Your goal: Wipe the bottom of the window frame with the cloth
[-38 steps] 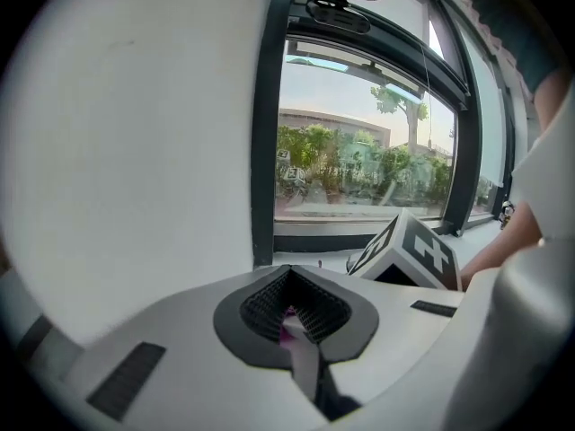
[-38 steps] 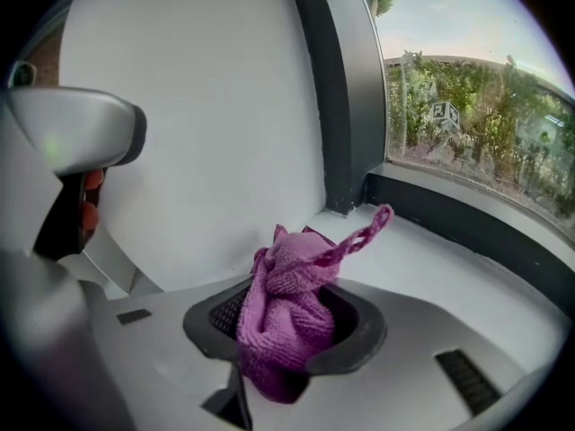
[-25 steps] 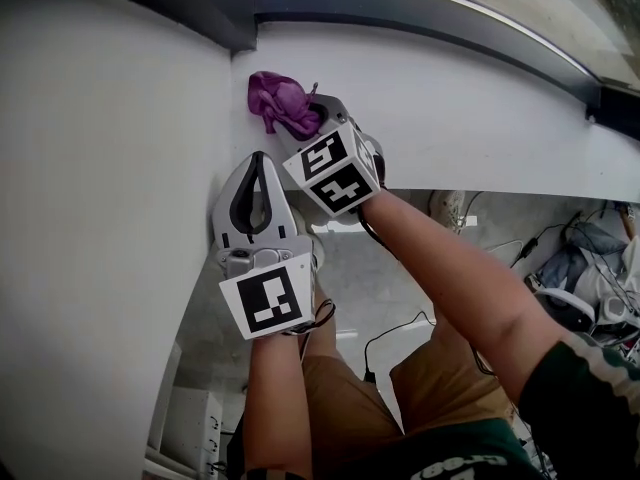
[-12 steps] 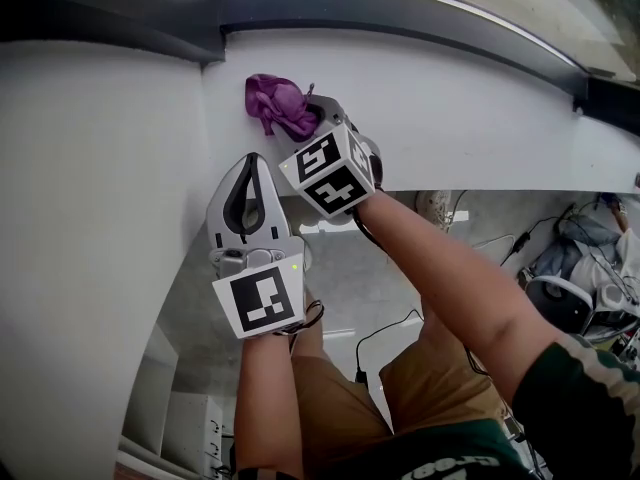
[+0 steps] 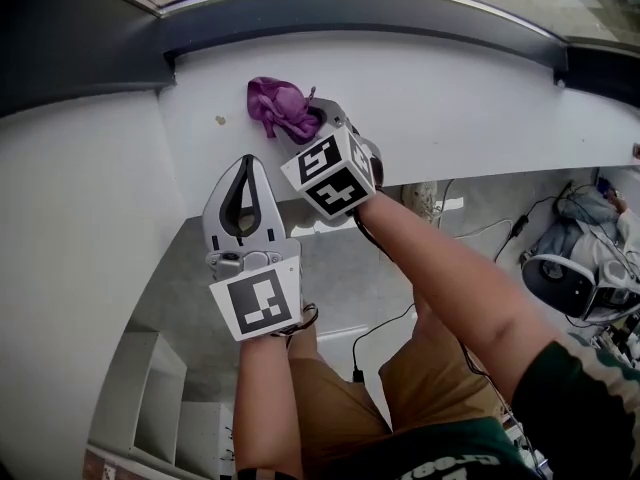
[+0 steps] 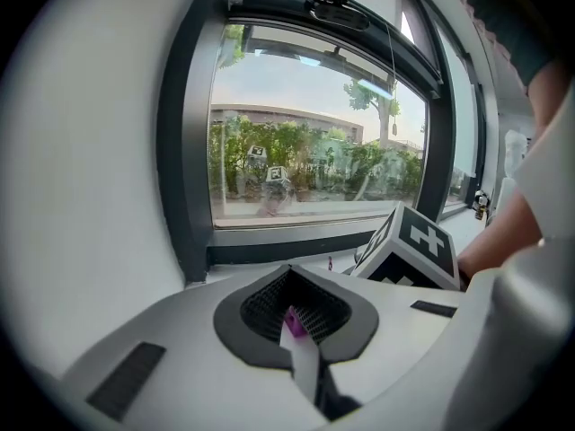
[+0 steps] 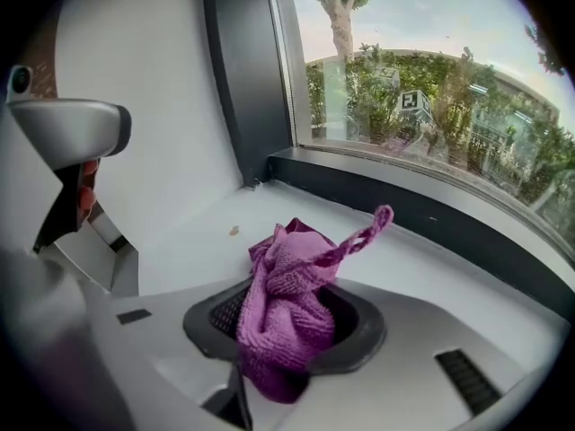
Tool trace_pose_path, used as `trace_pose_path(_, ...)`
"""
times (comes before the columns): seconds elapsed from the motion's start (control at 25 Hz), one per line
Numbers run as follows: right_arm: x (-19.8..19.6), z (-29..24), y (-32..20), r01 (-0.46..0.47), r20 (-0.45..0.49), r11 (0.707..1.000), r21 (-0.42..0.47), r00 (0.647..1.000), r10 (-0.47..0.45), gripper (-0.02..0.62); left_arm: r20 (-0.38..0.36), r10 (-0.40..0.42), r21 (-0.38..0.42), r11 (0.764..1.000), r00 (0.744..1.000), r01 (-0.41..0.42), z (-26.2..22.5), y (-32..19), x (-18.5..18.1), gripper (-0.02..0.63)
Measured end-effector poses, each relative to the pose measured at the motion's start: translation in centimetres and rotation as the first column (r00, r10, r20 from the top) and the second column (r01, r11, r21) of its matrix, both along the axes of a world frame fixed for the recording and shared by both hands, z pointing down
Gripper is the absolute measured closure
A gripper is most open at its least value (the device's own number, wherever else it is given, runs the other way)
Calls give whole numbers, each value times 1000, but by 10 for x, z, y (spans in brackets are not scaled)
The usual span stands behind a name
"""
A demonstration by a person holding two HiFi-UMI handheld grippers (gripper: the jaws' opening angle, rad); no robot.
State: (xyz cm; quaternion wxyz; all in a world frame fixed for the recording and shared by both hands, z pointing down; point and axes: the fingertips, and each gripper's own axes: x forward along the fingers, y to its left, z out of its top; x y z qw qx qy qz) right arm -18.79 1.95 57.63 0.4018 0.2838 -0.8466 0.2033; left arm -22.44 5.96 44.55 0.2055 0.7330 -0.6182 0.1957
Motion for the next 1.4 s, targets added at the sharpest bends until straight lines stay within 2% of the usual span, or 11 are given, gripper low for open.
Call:
trace_pose_path(0.6,110,1,-10,-109,-28,994,-16,994,108,443,2,121,-3,993,993,-121,-4,-17,92,603)
trace_pose_path(0.8,150,3,-15,-146,-32,989,-23,989,145,443,-7,182,-9,983,983,-182,-2,-25,132,603)
trace_pose_path(1.4,255,3,-35,-245,-41,969,-22,969,244,443,-27,274,-11,961,961,-275,0,-53,227,603)
